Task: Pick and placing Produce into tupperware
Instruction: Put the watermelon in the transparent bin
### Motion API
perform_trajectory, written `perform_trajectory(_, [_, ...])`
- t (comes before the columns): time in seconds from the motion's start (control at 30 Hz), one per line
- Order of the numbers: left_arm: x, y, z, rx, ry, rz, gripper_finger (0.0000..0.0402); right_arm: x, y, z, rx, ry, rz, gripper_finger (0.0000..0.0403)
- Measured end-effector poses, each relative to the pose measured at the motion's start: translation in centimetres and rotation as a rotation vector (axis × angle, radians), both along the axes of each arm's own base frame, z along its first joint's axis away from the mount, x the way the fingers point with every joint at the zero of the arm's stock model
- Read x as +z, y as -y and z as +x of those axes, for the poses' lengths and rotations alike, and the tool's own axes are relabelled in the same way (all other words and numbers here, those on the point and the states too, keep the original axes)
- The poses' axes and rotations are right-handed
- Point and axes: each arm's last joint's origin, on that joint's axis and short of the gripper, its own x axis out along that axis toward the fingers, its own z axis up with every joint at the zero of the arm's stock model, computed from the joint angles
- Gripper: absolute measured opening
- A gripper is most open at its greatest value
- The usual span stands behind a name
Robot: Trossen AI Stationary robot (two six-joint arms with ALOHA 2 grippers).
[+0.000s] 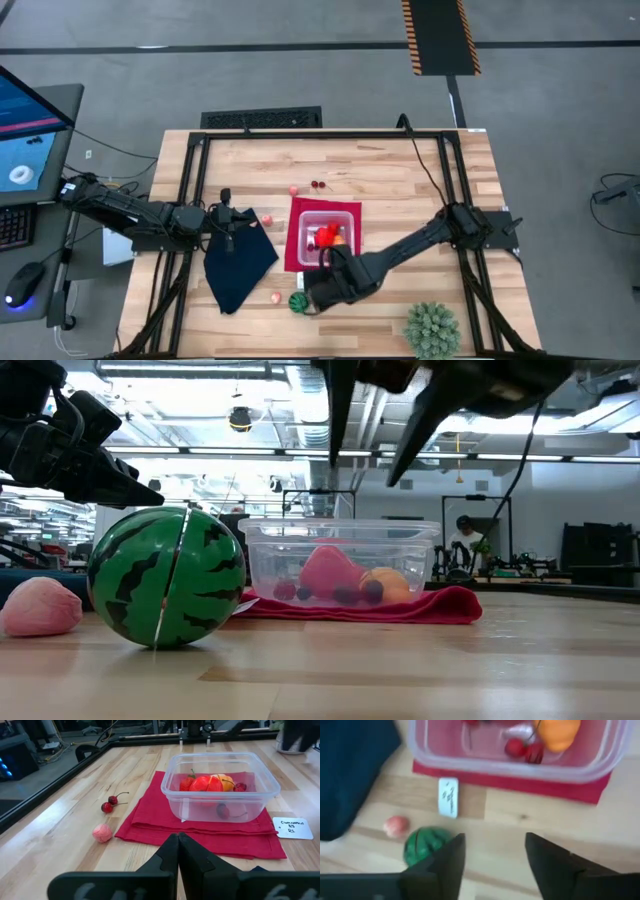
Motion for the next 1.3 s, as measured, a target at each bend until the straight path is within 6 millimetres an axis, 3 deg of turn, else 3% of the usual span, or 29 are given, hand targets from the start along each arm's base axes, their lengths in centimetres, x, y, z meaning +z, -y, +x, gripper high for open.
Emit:
perform_trajectory(0.2, [0.0, 0.0, 0.0, 0.000, -0.001, 0.000, 0.0000, 0.2, -1.6, -0.2, -0.035, 0.079, 0.030, 0.0296])
perform_trajectory(0.43, [0.0, 0.0, 0.0, 0.000, 0.000, 0.000, 0.0000, 0.2, -1.6, 1.0, 0.000, 0.162, 0.059, 0.0390])
perform_trajectory(0.63, [0.0, 0.0, 0.0, 0.000, 0.000, 0.000, 0.0000, -1.8, -2.2, 2.4, 0.029, 0.183, 0.097, 0.0381])
perform_trajectory(0.8, [0.0, 0.0, 0.0, 0.000, 0.000, 0.000, 0.0000, -2.4, -3.0, 3.3, 0.048, 0.244, 0.153, 0.0396])
perform_trajectory(1.13, [0.0, 0.0, 0.0, 0.000, 0.000, 0.000, 0.0000, -4.9, -3.7, 3.9, 0.045, 0.228, 0.159, 0.0399])
perform_trajectory(1.3, [0.0, 0.0, 0.0, 0.000, 0.000, 0.000, 0.0000, -4.8, -3.7, 4.0, 0.081, 0.241, 0.148, 0.0399])
